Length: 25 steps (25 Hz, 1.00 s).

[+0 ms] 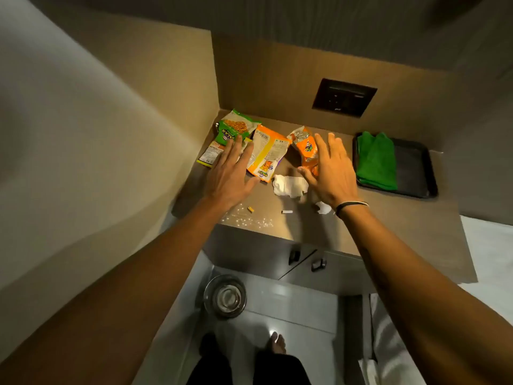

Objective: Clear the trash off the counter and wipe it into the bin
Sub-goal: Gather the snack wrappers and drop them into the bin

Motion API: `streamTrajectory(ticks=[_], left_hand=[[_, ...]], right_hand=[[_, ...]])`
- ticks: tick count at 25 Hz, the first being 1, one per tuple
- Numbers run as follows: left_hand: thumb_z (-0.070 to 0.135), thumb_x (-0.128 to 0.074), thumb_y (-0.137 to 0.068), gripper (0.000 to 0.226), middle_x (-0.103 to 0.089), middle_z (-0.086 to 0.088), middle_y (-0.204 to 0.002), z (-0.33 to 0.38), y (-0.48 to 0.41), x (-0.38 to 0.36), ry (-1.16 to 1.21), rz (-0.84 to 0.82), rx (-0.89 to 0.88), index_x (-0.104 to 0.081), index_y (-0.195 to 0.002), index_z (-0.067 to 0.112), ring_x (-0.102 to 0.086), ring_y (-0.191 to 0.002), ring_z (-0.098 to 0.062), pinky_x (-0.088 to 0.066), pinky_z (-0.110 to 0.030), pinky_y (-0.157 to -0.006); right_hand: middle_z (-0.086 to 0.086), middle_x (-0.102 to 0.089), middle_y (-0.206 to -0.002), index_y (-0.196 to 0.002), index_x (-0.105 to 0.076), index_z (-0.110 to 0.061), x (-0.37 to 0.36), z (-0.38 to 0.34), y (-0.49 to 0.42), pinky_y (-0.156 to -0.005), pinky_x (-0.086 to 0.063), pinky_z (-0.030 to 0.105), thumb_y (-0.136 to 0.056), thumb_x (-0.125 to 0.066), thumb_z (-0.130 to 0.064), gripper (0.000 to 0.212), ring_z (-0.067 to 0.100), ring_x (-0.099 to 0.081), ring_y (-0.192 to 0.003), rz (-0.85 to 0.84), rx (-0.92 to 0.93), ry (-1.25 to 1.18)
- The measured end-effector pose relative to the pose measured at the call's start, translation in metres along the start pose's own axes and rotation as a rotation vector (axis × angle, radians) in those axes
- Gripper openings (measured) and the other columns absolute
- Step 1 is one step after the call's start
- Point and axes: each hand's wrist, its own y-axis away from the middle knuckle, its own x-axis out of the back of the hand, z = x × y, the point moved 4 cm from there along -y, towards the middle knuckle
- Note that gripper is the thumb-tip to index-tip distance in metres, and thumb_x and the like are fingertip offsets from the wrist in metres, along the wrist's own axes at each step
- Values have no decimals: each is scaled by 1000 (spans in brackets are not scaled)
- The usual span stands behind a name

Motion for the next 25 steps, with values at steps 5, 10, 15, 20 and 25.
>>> streamTrajectory(ticks=[5, 10, 15, 20, 25], left_hand=[[27, -74, -82, 97, -9, -7, -177, 0, -38, -37, -166, -200, -189, -23, -164, 27, -4, -163, -29, -21, -50, -128], [48, -69, -84, 94, -12, -9, -176, 3, -65, -59, -199, -331, -285, -23, -164, 27, -8, -163, -29, -16, -49, -129], [36, -58, -94, 65, -41, -12, -166, 7, -72, -72, -277, -333, -337, -44, -156, 19, -41, -149, -33, -41, -49, -118], [11, -65, -93, 61, -43, -16, -163, 7, -73, -72, -343, -277, -403, -46, -151, 11, -53, -139, -36, -55, -51, -102], [-4, -60, -91, 54, -53, -19, -156, 13, -79, -49, -144, -29, -316, -55, -145, 3, -54, -143, -34, -49, -49, -113]], right_hand=[[19, -15, -174, -167, -12, -23, -33, 18, -42, -126, -33, 57, -90, -78, -46, 104, 40, -21, -160, -198, -66, -134], [18, -42, -162, -164, -18, -25, -54, 16, -69, -110, -50, 56, -88, -82, -37, 101, 43, -50, -142, -194, -42, -210], [18, -59, -142, -149, -45, -18, -65, 21, -83, -93, -58, 53, -97, -72, -34, 61, 45, -63, -120, -136, -13, -83], [18, -61, -136, -142, -57, -15, -68, 23, -87, -90, -58, 49, -98, -73, -26, 48, 45, -65, -115, -55, 1, -50], [16, -56, -151, -134, -65, -12, -53, 28, -80, -100, -53, 44, -94, -72, -11, 40, 43, -60, -130, 197, -53, -210]])
